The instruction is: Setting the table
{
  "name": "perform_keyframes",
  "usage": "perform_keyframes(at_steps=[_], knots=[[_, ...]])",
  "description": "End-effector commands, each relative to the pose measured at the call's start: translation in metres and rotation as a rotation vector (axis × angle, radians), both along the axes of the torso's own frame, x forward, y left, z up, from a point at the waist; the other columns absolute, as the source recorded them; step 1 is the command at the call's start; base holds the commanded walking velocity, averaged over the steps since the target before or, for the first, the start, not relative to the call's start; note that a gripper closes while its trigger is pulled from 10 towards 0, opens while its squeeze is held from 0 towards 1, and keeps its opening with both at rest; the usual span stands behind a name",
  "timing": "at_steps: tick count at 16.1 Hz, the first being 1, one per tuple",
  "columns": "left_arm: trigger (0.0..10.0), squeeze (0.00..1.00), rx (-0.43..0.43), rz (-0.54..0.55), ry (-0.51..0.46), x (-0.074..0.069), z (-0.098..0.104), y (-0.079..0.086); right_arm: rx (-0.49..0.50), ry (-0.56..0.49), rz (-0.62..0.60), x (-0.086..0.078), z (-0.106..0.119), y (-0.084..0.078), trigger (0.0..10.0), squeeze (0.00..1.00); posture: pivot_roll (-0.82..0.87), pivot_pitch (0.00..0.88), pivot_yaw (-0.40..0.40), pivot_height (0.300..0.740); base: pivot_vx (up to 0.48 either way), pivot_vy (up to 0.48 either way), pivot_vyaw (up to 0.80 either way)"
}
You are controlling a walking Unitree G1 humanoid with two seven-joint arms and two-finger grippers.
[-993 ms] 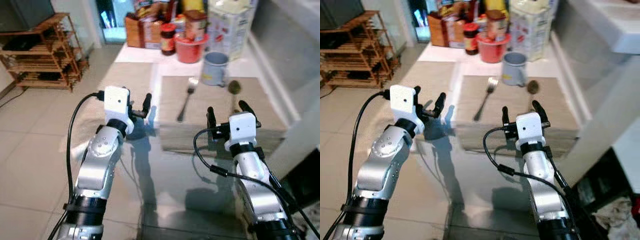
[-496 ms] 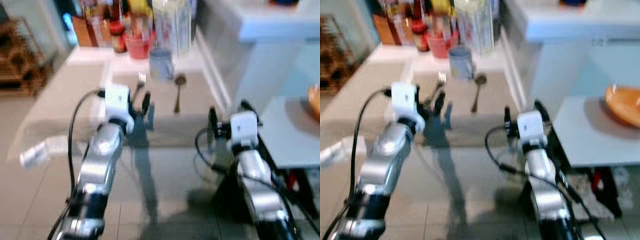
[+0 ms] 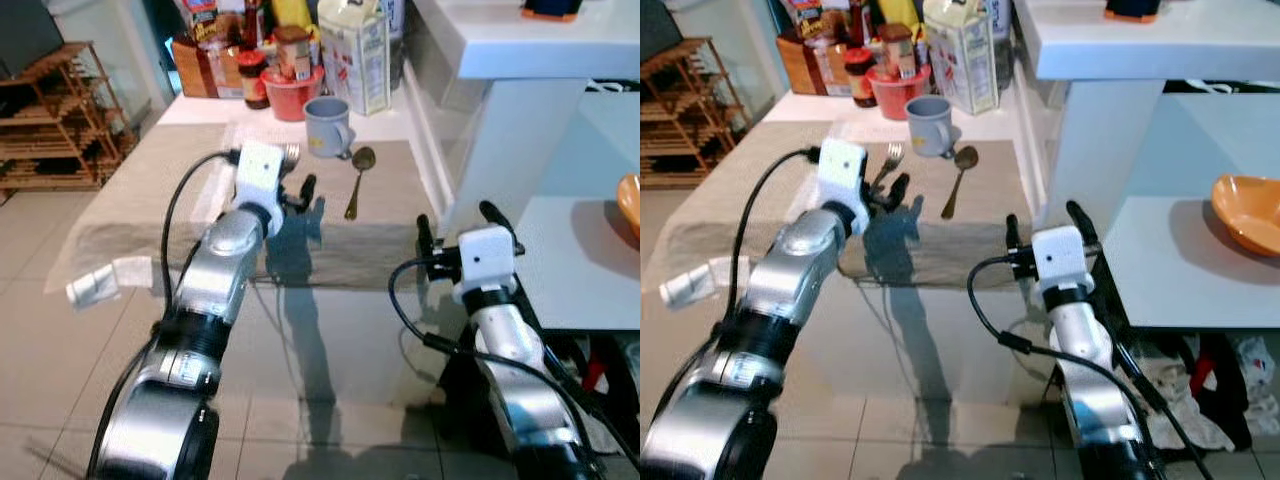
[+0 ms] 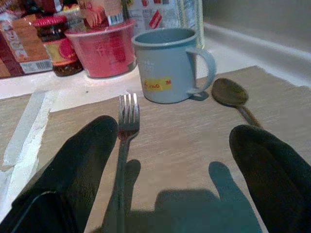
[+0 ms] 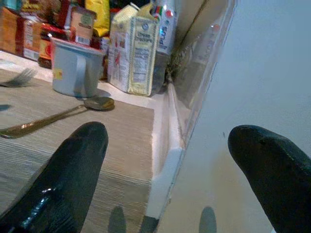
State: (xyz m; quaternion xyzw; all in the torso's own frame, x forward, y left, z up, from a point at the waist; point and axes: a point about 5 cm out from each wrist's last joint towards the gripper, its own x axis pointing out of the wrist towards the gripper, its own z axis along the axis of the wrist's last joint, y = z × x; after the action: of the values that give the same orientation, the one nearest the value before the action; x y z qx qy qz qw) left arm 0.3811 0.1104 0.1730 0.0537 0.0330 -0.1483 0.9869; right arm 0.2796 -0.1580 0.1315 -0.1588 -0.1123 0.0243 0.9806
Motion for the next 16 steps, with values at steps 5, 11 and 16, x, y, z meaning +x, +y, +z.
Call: perform_keyframes(at_steps=[5,11,16], knots=[[10.0,0.00,0.021,0.024,0.030,0.024,0.016,0.007,-0.007,-0.002,0.007,-0.022,0.005,-0.009,10.0,0.00,-0.18,0.000,0.107,0.740,0.000,0.000,0.00],[10.0,0.00,-0.011,0.026,0.108,0.031,0.011,0.001,-0.021,0.013,-0.033,-0.043,0.007,-0.017,10.0,0.00,-0.25,0.008,0.141,0.740,0.000,0.000,0.00],[10.0,0.00,-0.130,0.088,0.249,0.028,-0.005,0.000,-0.035,0.046,-0.067,-0.060,0.006,-0.022,10.0,0.00,-0.29,0.019,0.151,0.740,0.000,0.000,0.00]])
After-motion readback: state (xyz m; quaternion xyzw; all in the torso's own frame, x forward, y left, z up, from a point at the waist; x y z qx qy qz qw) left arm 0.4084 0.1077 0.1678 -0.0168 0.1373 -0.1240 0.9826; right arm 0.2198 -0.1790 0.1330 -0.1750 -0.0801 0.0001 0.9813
